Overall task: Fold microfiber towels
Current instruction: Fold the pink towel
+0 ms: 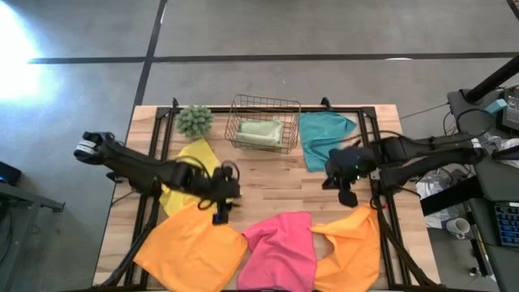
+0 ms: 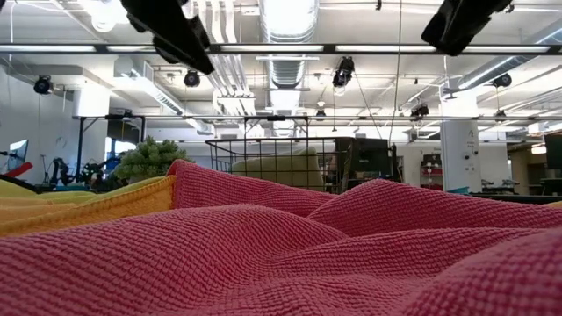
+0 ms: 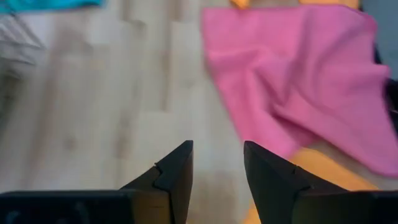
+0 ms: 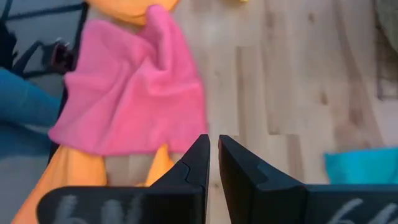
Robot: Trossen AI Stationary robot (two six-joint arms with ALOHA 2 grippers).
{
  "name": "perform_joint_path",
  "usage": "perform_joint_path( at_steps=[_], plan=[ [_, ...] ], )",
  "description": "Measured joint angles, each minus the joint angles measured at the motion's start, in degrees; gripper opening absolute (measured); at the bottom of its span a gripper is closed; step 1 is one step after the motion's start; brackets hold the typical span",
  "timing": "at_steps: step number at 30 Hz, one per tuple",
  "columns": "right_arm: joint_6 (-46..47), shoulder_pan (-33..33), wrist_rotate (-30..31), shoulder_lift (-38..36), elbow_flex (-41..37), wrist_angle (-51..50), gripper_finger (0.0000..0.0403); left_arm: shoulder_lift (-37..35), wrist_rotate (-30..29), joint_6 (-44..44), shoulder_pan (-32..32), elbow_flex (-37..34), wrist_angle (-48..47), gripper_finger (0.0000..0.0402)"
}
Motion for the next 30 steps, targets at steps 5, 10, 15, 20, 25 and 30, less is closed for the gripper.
perform_joint_path(
  at_steps=[5, 10, 15, 20, 25, 30],
  plan=[
    [0.96, 7.37, 3.78, 1.45, 0.62, -0.1, 0.0027, 6.0, -0.09, -5.42, -7.0, 3.15, -0.05, 0.0128],
    [1.92, 13.74, 3.81, 3.89, -0.11, 1.83, 0.0027, 12.96, -0.12, -6.42, -11.99, 9.46, -3.2, 0.0128],
    [5.4, 18.02, 3.72, 7.6, 0.03, 5.12, 0.0027, 18.1, -0.22, -6.46, -15.42, 15.14, -6.19, 0.0128],
    [10.28, 20.93, 3.29, 11.97, 0.05, 6.42, 0.0045, 21.64, -0.28, -6.39, -17.95, 17.81, -6.02, 0.0128],
    [15.37, 24.08, 3.71, 16.23, 0.05, 12.53, 0.0082, 22.02, 0.55, -6.38, -20.46, 18.15, -5.72, 0.0128],
    [15.61, 28.87, 3.7, 21.81, 0.27, 22.51, 0.0111, 22.0, 0.68, -6.42, -23.38, 18.15, -5.83, 0.0128]
  ],
)
